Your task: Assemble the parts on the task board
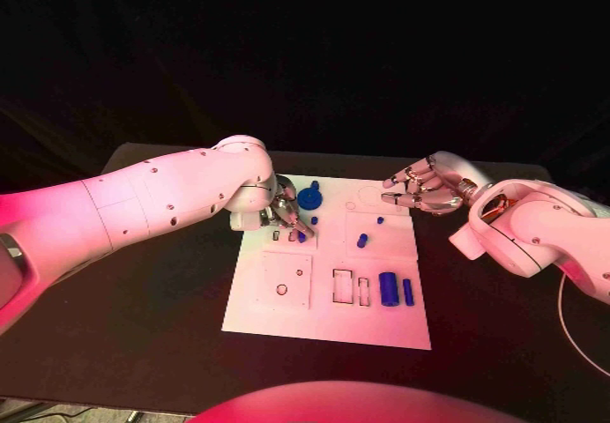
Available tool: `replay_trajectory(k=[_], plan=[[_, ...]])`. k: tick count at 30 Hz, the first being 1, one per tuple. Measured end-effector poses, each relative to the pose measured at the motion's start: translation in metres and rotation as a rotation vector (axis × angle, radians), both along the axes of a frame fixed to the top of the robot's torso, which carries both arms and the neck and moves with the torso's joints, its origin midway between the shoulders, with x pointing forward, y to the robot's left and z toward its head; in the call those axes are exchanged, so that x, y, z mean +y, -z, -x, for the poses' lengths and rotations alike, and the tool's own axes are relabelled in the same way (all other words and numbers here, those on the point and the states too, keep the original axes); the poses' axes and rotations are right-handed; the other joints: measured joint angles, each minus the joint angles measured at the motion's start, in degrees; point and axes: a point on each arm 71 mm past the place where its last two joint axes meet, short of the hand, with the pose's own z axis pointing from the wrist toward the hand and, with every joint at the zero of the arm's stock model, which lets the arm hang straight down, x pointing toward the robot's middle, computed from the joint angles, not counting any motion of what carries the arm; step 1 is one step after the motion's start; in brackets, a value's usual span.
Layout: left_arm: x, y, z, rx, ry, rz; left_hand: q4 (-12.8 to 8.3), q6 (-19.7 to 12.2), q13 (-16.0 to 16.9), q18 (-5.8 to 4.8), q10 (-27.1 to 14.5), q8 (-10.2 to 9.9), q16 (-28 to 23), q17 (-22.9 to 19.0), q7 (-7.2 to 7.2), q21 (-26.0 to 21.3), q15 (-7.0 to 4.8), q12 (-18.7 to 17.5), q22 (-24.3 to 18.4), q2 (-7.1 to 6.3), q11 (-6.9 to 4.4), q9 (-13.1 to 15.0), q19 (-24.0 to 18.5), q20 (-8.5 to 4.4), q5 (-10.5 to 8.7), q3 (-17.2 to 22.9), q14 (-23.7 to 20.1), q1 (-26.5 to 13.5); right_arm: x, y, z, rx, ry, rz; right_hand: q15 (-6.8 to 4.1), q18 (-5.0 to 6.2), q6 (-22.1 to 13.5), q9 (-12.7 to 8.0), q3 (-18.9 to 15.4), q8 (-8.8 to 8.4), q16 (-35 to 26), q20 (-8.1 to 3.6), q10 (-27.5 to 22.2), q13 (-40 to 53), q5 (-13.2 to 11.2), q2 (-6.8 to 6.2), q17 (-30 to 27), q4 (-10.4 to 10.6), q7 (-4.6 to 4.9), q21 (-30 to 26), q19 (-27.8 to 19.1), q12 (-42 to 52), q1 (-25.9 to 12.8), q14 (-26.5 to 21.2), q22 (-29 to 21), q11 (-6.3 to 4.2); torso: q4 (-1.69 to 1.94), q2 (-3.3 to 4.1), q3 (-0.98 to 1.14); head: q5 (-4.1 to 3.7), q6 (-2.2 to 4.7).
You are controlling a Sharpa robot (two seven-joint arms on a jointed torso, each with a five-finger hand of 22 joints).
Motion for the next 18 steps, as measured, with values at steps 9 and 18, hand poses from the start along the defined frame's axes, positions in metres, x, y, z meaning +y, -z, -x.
replay_trajectory(k=[9, 18], plan=[[0.0003, 0.001, -0.0001, 0.003, 0.0, -0.003, 1.11, 0.0, -0.01, 0.0, 0.0, -0.22, 0.0, 0.01, 0.0, 0.0, 0.0, 0.0, 0.0, -1.27, 0.0, 0.26, 0.0, 0.0, 0.0, 1.14, 0.0, -1.28, 0.0004, 0.0, 0.0001, 0.0, -0.001, 0.0, 0.0, 0.0, 0.0, -0.01, 0.0, 0.0, 0.0, 0.0, 0.0, 0.0, 0.0, 0.0, 0.0, 0.0, 0.0, 0.0, 0.0, 0.0, 0.0, 0.0, 0.0, 0.0, -0.01, 0.01, 0.01, 0.03, -0.01], [0.001, 0.0018, -0.0011, 0.006, 0.001, -0.01, 2.46, 0.01, 0.16, 0.01, -0.2, -0.45, 0.0, 0.0, 0.0, 0.0, 0.0, 0.0, 0.0, -2.99, 0.2, 0.71, 0.0, 0.0, 0.0, 3.4, 0.0, -3.0, 0.0006, 0.0001, 0.0002, 0.001, -0.003, 0.0, 0.0, 0.0, 0.0, -0.01, -0.18, 0.0, -0.32, 0.0, 0.0, -0.11, 0.35, 0.0, -0.01, 0.18, 0.0, -0.22, 0.0, -0.23, 0.0, 0.0, -0.08, 0.0, -0.03, 0.04, 0.04, 0.01, -0.1]])
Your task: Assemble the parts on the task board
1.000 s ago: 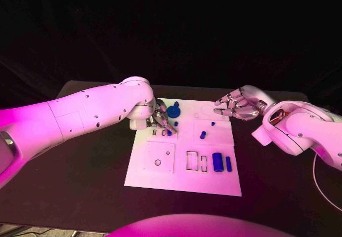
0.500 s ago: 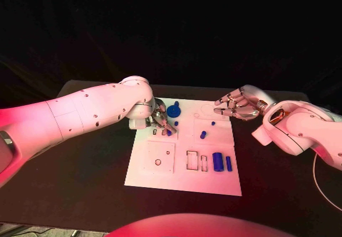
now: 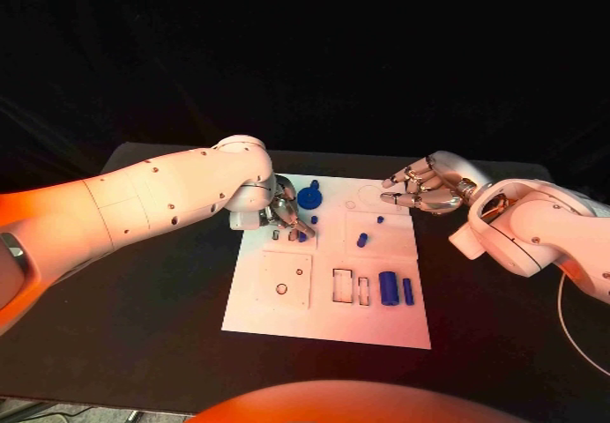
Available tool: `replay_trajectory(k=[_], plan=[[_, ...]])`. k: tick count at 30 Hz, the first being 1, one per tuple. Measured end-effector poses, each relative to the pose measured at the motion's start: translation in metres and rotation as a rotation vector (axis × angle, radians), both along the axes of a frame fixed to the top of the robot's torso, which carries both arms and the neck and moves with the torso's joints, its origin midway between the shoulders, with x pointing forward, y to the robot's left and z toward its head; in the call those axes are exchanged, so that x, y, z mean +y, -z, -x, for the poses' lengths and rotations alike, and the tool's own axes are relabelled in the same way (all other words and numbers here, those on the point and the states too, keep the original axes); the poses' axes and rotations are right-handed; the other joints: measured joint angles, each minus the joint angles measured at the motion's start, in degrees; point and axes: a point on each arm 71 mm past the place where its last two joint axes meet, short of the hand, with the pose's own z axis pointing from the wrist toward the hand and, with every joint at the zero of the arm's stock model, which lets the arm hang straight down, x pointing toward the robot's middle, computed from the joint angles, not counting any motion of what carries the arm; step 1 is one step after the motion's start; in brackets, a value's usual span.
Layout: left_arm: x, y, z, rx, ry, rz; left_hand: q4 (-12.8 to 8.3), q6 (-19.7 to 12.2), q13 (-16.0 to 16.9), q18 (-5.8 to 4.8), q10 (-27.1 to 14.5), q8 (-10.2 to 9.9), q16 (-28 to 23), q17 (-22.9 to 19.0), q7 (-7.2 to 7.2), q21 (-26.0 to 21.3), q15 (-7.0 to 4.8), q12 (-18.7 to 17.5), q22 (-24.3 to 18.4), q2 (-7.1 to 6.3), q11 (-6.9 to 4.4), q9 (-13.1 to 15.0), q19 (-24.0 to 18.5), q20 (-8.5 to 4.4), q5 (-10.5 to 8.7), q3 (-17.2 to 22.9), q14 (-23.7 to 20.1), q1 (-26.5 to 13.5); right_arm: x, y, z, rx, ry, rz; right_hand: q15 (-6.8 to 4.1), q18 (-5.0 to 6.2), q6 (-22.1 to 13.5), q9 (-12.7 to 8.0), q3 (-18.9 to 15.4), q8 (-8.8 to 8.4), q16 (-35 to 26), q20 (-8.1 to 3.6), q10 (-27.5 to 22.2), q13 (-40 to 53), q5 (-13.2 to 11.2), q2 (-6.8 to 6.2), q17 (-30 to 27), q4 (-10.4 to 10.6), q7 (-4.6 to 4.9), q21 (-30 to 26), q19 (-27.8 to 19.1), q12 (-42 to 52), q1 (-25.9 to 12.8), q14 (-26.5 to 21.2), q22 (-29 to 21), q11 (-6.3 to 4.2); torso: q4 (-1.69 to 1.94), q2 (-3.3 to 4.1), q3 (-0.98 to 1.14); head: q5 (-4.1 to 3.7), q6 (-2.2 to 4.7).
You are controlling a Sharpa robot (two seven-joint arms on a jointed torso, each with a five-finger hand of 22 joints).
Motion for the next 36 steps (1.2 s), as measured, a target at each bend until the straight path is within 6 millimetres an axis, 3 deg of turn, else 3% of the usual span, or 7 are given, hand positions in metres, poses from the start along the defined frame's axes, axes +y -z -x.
replay_trajectory(k=[9, 15, 19, 23, 26, 30, 36], plan=[[-0.0002, -0.0014, -0.0004, -0.003, 0.002, -0.001, 0.13, 0.0, -0.07, -0.01, -0.06, -0.75, 0.0, -0.01, 0.0, 0.0, 0.0, -0.67, 0.05, -1.46, -0.07, 0.29, 0.0, 0.0, 0.69, 5.81, 0.0, 1.0, 0.0003, 0.0001, 0.0002, 0.001, -0.002, 0.0, 0.0, 0.0, 0.0, -0.01, 0.01, 0.0, 0.0, 0.0, 0.0, 0.0, 0.0, 0.0, 0.04, -0.01, 0.0, 0.0, 0.0, 0.0, 0.0, 0.0, 0.0, 0.0, 0.02, 0.01, 0.0, -0.03, -0.07], [-0.0007, -0.002, -0.0003, -0.004, 0.004, 0.001, -0.31, -0.94, -0.8, 0.0, -0.93, -2.43, 0.0, -0.01, 0.52, -0.26, 0.0, -1.83, 0.04, -3.74, 0.1, 0.14, 0.0, 0.0, 4.36, 12.67, 0.0, 1.99, 0.0008, 0.0004, 0.0005, 0.002, -0.004, 0.0, 0.0, 0.0, 0.0, -0.01, 0.01, 0.0, 0.0, 0.0, 0.0, 0.0, 0.0, 0.0, 0.04, -0.01, 0.0, 0.0, 0.0, 0.0, 0.0, 0.0, 0.0, 0.0, 0.03, 0.01, -0.01, 0.02, -0.12], [-0.0001, -0.003, -0.0007, -0.005, 0.002, 0.002, -1.05, -1.26, -1.16, 0.0, -1.32, -4.73, 0.0, -0.01, 0.8, -0.26, 0.0, -2.51, 0.04, -6.49, 0.49, -0.89, 0.0, 0.0, 7.67, 19.09, 0.0, 1.98, 0.0011, 0.0006, 0.0007, 0.003, -0.005, 0.0, 0.0, 0.0, 0.0, -0.01, 0.01, 0.0, 0.0, 0.0, 0.0, 0.01, 0.0, 0.0, 0.04, -0.01, 0.0, 0.0, 0.0, 0.0, 0.0, 0.0, 0.0, 0.0, 0.06, -0.01, -0.03, 0.07, -0.15], [0.0002, -0.0018, -0.0003, -0.003, 0.002, 0.001, -1.97, -1.4, -1.43, -0.01, -1.45, -6.25, 0.0, -0.02, 1.07, -0.59, 0.42, -2.91, 0.04, -8.08, 0.62, -1.27, 0.17, 0.26, 9.91, 23.6, 0.0, 1.71, 0.0013, 0.0007, 0.0009, 0.004, -0.006, 0.0, 0.0, 0.0, 0.0, -0.01, 0.01, 0.0, 0.0, 0.0, 0.0, 0.01, 0.0, 0.0, 0.04, -0.01, 0.0, 0.0, 0.0, 0.0, 0.0, 0.0, -0.07, 0.0, 0.06, -0.02, -0.02, 0.14, -0.17], [0.0004, -0.0011, 0.0, -0.001, 0.002, 0.0, -3.12, -0.91, -1.4, -0.01, -1.54, -7.4, 0.0, -0.02, 1.57, -0.6, 0.42, -3.13, 0.04, -9.52, 0.72, -1.43, 0.01, 0.64, 10.49, 27.3, 0.0, 0.28, 0.0015, 0.0009, 0.0011, 0.005, -0.008, 0.0, 0.0, 0.0, 0.0, -0.01, 0.02, 0.0, 0.0, 0.0, 0.0, 0.01, 0.0, 0.0, 0.03, -0.02, 0.0, 0.0, 0.0, 0.0, 0.0, 0.0, -0.07, 0.0, 0.06, -0.03, -0.02, 0.16, -0.17], [0.0006, -0.0007, 0.0002, 0.001, 0.002, -0.002, -4.07, -0.9, -1.06, -0.01, -1.48, -8.07, 0.0, -0.02, 1.57, -0.6, 0.53, -3.13, 0.03, -10.34, 0.78, -1.5, 0.09, 0.73, 10.58, 29.33, 0.12, -0.54, 0.0018, 0.0012, 0.0013, 0.006, -0.01, 0.001, 0.0, 0.0, 0.0, -0.02, 0.02, 0.0, 0.0, 0.0, 0.0, 0.01, 0.0, 0.0, 0.03, -0.02, 0.0, 0.0, 0.0, 0.0, 0.0, 0.0, -0.07, 0.0, 0.03, -0.03, 0.01, 0.2, -0.14], [0.0006, -0.0005, 0.0003, 0.002, 0.003, -0.002, -4.77, -0.7, -0.73, -0.01, -1.33, -8.53, 0.0, -0.02, 1.77, -0.6, 0.84, -3.13, 0.03, -10.66, 0.93, -1.53, 0.09, 0.73, 10.67, 30.51, -0.01, -0.86, 0.0021, 0.0018, 0.0017, 0.009, -0.012, 0.002, 0.0, 0.0, 0.0, -0.02, 0.02, 0.0, 0.0, 0.0, 0.0, 0.01, -0.01, 0.0, 0.03, -0.02, 0.0, 0.0, 0.0, 0.0, 0.0, 0.0, -0.07, 0.0, 0.01, -0.03, 0.04, 0.21, -0.13]])
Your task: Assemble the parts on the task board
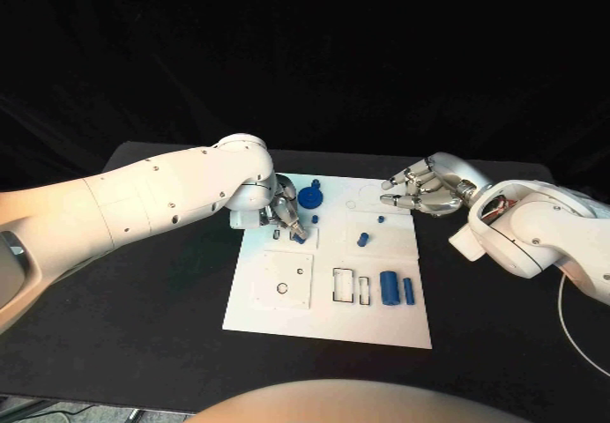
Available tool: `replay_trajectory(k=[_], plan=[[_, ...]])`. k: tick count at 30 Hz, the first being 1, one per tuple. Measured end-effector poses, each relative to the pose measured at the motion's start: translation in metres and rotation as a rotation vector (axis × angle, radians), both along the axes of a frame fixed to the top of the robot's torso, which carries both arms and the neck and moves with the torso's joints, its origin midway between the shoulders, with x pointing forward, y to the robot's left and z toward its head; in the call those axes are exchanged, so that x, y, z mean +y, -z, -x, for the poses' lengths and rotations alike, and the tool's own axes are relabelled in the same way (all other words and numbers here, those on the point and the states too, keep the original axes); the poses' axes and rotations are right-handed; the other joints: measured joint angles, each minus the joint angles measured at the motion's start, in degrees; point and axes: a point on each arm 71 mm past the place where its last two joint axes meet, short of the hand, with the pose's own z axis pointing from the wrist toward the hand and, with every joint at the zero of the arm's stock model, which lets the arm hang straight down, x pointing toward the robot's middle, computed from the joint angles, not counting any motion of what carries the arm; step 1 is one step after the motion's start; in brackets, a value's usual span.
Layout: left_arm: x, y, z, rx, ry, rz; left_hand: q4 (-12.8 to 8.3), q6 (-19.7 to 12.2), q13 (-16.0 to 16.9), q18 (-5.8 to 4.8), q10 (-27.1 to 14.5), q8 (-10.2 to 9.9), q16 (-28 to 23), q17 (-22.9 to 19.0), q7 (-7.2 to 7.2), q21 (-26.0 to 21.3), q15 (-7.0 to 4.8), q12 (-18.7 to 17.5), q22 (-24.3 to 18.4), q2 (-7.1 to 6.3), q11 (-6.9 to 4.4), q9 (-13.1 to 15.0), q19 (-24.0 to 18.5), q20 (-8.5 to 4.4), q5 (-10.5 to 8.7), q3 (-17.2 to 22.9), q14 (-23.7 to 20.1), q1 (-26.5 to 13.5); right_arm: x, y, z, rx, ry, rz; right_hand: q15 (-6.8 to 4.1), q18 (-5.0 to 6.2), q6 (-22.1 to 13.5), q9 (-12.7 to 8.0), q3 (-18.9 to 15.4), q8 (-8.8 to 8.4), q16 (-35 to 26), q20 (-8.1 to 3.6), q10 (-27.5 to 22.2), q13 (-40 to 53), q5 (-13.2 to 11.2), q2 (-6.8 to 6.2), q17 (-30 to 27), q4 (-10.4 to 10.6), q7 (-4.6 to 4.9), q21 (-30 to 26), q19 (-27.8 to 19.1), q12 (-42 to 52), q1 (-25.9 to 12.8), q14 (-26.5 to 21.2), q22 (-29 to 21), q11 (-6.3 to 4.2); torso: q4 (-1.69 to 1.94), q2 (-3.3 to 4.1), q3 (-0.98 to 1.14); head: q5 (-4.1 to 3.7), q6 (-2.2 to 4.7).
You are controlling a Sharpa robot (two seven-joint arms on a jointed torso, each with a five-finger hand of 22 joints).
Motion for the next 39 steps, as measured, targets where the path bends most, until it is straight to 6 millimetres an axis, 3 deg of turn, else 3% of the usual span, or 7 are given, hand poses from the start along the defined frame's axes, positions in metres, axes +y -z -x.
replay_trajectory(k=[5, 11, 16, 19, 26, 31, 39], plan=[[0.0, 0.0, 0.0, -0.005, -0.011, 0.009, -0.38, 0.85, 1.13, 0.0, 0.88, -0.02, 0.0, 0.0, 0.16, 0.17, 0.0, 0.65, 0.0, -0.41, 0.17, 0.43, 0.0, 0.0, 4.33, 0.55, 0.0, -0.05, 0.001, 0.001, 0.0, 0.002, -0.002, 0.0, 0.0, 0.0, 0.0, 0.0, -0.16, 0.0, 0.0, 0.0, 0.0, 0.0, 0.0, 0.0, 0.0, 0.16, 0.0, 0.0, 0.0, 0.0, 0.0, 0.0, 0.0, 0.0, 0.01, 0.0, 0.0, -0.06, 0.04], [0.003, 0.0, 0.0, -0.023, -0.06, 0.049, -0.38, 1.26, 2.14, -0.01, 2.15, 0.72, 0.0, -0.01, 0.17, 0.61, 0.0, 1.03, -0.01, -0.32, 0.03, 1.83, 0.0, 0.0, 6.25, 0.54, 0.0, 0.43, 0.001, 0.002, 0.0, 0.006, -0.003, 0.0, 0.0, 0.0, 0.0, 0.0, -0.16, 0.0, 0.0, 0.0, 0.0, 0.0, 0.0, 0.0, 0.0, 0.16, 0.0, 0.0, 0.0, 0.0, 0.0, 0.0, 0.0, 0.0, 0.02, -0.02, 0.02, 0.01, 0.1], [0.008, -0.002, 0.002, -0.035, -0.118, 0.103, -0.38, 1.36, 2.09, -0.01, 2.82, 2.39, 0.0, -0.01, 0.08, 0.63, 0.0, 1.03, -0.01, -0.61, -0.15, 3.64, 0.0, 0.0, 12.12, 0.55, 0.0, -1.01, 0.001, 0.003, 0.0, 0.008, -0.003, 0.0, 0.0, 0.0, 0.0, -0.01, -0.16, 0.0, 0.0, 0.0, 0.0, 0.0, 0.0, 0.0, -0.01, 0.16, 0.0, 0.0, 0.0, 0.0, 0.0, 0.0, 0.0, 0.0, 0.05, -0.02, 0.02, 0.05, 0.17], [0.014, -0.004, 0.005, -0.038, -0.155, 0.141, -0.22, 1.4, 2.21, 0.0, 3.28, 3.14, 0.0, -0.01, 0.06, 0.89, 0.0, 1.03, -0.01, -1.04, -0.5, 4.43, 0.0, 0.0, 13.86, 0.71, -0.01, -2.41, 0.001, 0.003, 0.0, 0.008, -0.003, 0.0, 0.0, 0.0, 0.0, -0.01, -0.16, 0.0, 0.0, 0.0, 0.0, 0.0, 0.0, 0.0, -0.01, 0.16, 0.0, 0.0, 0.0, 0.0, 0.0, 0.0, 0.0, 0.0, 0.08, -0.02, 0.03, 0.05, 0.21], [0.027, -0.007, 0.012, -0.048, -0.221, 0.196, -0.49, 1.88, 2.81, -0.01, 3.94, 4.24, 0.0, -0.01, -0.42, 1.26, 0.0, 1.03, -0.01, -1.41, -0.67, 5.51, 0.0, 0.0, 15.51, 1.12, -0.01, -4.29, -0.001, 0.004, 0.0, 0.01, 0.0, 0.002, 0.0, 0.0, 0.0, -0.01, -0.16, 0.0, 0.0, 0.0, 0.0, 0.0, 0.0, 0.0, -0.01, 0.16, 0.0, 0.0, 0.0, 0.0, 0.0, 0.0, 0.0, 0.0, 0.23, -0.09, 0.17, 0.21, 0.22], [0.03, -0.003, 0.018, -0.062, -0.241, 0.208, -1.2, 1.89, 2.99, -0.89, 4.01, 4.69, 0.0, -0.01, -0.42, 1.26, -0.14, 1.21, -0.01, -1.77, -0.74, 5.85, 0.0, 0.0, 15.55, 1.83, 0.14, -5.06, -0.002, 0.004, 0.0, 0.01, 0.002, 0.003, 0.0, 0.0, 0.0, -0.01, -0.16, 0.0, 0.0, 0.0, 0.0, -0.1, 0.02, 0.0, -0.02, 0.16, 0.0, 0.0, 0.0, 0.0, 0.0, 0.0, -0.06, 0.0, 0.45, -0.18, 0.27, 0.23, -0.09], [0.031, 0.005, 0.024, -0.13, -0.241, 0.178, -1.88, 2.09, 3.2, -0.89, 4.24, 4.77, 0.0, -0.01, -0.62, 1.51, -0.21, 1.35, -0.02, -2.09, -0.95, 6.03, 0.0, 0.0, 15.56, 2.51, 0.21, -5.42, -0.003, 0.004, 0.0, 0.005, 0.004, 0.001, 0.0, 0.0, 0.0, -0.01, -0.32, 0.0, 0.0, 0.0, 0.0, -0.18, 0.54, 0.0, -0.02, -0.01, 0.0, -0.24, 0.0, 0.0, 0.0, 0.0, -0.12, 0.0, 0.85, -0.41, 0.37, 0.27, -0.38]])
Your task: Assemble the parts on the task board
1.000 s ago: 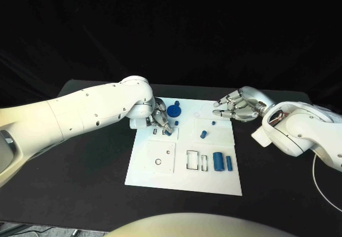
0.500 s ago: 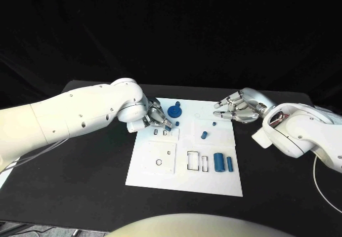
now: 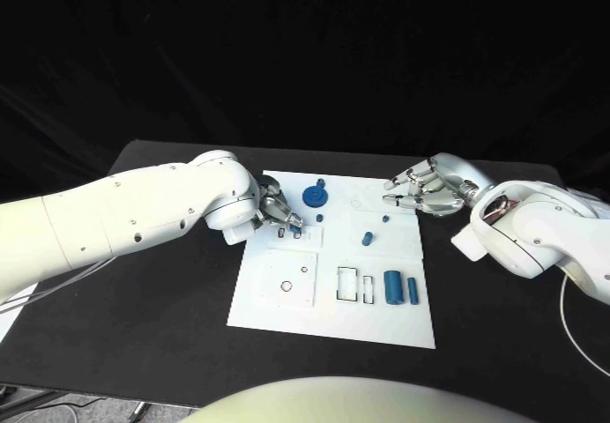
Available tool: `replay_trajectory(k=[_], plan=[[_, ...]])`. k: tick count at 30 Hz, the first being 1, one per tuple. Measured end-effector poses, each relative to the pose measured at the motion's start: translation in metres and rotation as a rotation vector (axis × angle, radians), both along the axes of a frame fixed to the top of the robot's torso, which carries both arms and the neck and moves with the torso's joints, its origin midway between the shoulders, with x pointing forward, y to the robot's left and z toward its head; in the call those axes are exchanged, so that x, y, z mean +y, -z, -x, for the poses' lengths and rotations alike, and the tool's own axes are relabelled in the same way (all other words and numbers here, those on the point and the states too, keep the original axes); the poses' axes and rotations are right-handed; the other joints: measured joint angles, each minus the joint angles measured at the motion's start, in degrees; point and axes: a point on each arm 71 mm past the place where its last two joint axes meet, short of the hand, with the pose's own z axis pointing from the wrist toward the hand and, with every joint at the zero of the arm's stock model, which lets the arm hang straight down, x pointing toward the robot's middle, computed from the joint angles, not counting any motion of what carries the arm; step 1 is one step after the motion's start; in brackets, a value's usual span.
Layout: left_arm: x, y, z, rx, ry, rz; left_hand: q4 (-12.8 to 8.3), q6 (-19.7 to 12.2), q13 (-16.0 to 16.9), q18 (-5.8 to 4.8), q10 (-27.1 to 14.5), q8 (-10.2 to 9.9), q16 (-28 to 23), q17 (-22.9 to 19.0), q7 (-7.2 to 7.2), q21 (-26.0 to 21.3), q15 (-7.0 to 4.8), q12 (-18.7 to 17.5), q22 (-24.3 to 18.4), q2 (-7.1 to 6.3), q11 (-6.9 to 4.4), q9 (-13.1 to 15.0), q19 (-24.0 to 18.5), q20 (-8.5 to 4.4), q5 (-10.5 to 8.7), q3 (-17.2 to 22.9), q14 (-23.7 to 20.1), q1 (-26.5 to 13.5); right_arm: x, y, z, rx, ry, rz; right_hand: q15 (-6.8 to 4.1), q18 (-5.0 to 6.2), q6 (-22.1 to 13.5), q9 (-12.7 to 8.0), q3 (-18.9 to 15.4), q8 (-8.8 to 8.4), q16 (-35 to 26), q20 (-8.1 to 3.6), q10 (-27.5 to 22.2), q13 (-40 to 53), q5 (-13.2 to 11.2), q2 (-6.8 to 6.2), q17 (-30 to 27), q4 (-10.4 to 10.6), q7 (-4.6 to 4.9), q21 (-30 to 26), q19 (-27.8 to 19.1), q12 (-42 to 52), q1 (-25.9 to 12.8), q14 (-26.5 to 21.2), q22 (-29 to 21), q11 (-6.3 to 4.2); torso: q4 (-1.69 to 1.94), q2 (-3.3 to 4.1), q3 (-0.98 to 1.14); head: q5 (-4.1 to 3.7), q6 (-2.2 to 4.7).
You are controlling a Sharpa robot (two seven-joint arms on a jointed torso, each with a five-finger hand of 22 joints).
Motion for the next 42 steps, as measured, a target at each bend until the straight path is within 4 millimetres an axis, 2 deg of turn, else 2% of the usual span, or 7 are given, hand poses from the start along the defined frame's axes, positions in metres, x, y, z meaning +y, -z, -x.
replay_trajectory(k=[4, 15, 42], plan=[[-0.002, 0.002, 0.0, -0.041, 0.005, -0.028, -0.42, 0.0, 0.0, 0.0, 0.01, 0.28, 0.0, 0.0, 0.0, 0.0, -0.21, 0.0, 0.0, -0.45, 0.0, 0.14, 0.0, 0.0, 0.0, 0.42, -0.21, -0.45, 0.0, -0.001, 0.0, -0.009, 0.0, -0.002, 0.0, 0.0, 0.0, 0.0, 0.0, 0.0, 0.0, 0.0, 0.0, -0.08, 0.0, 0.0, 0.0, 0.0, 0.0, 0.0, 0.0, 0.0, 0.0, 0.0, -0.06, 0.0, 0.01, -0.01, 0.02, 0.05, -0.02], [-0.009, 0.004, 0.0, -0.116, 0.04, -0.086, -0.77, 0.08, 0.07, 0.0, 0.22, 0.33, 0.0, 0.04, 0.08, 0.27, -0.21, 0.0, 0.0, -0.45, -0.19, 0.15, 0.0, 0.0, -0.09, 0.55, -0.21, -0.45, 0.001, -0.002, 0.0, -0.032, -0.003, -0.004, 0.0, 0.0, 0.0, 0.0, 0.0, 0.0, 0.0, 0.0, 0.0, -0.08, 0.0, 0.0, -0.01, 0.0, 0.0, 0.0, 0.0, 0.0, 0.0, 0.0, -0.06, 0.0, -0.01, 0.03, 0.03, 0.16, -0.18], [-0.017, 0.005, 0.0, -0.122, 0.131, -0.169, -0.97, -0.05, 0.0, 0.01, 0.29, 0.49, 0.0, 0.03, -0.06, 0.27, -0.2, 0.0, -0.01, -0.4, -0.09, 0.27, 0.0, 0.0, 0.08, 0.62, -0.21, -0.4, 0.002, -0.003, 0.001, -0.041, -0.01, -0.004, 0.0, 0.0, 0.0, -0.01, 0.0, 0.0, 0.0, 0.0, 0.0, -0.07, 0.25, 0.0, 0.03, 0.0, 0.0, 0.0, 0.0, 0.0, 0.0, 0.0, -0.06, 0.0, 0.0, 0.02, 0.02, 0.23, -0.69]])
